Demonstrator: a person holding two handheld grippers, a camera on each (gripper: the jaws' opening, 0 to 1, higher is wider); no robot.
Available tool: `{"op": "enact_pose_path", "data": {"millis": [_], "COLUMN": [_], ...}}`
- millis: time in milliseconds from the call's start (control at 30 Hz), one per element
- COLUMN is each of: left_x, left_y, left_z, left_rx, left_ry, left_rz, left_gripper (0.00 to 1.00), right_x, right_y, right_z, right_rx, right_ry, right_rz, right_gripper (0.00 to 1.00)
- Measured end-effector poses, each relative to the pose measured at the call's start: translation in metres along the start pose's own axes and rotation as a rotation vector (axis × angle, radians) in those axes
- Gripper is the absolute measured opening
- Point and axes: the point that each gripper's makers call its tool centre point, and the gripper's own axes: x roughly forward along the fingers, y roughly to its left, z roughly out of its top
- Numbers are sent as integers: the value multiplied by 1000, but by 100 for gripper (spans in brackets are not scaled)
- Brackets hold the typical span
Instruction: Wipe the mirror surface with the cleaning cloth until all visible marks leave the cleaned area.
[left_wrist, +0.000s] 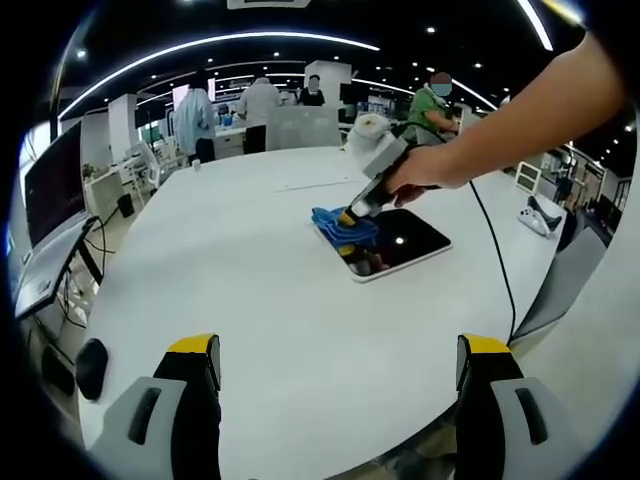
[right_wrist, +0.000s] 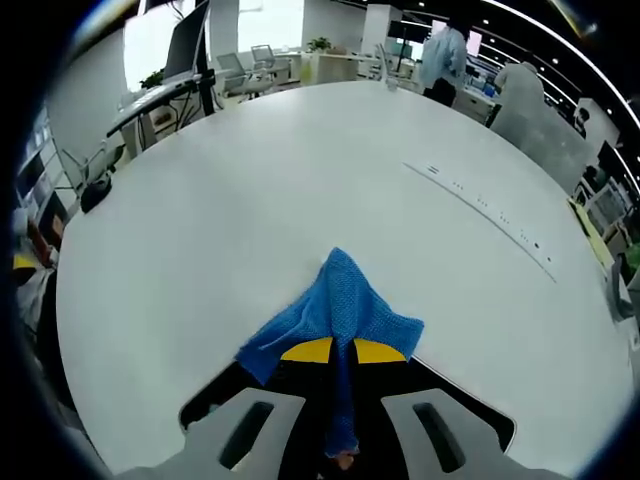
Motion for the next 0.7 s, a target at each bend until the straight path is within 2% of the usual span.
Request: {"op": "enact_pose_path", "data": {"millis": [700], "left_x": [-6], "left_y": [0], "left_z": [-2], "left_rx": [8], "left_ry": [8], "left_rz": [9], "left_gripper": [99], "right_x": [-1], "right_y": [7], "right_z": [-1], "right_rx": [-14], "right_ry": [-16], "right_rz": [7], "right_gripper": [1]}}
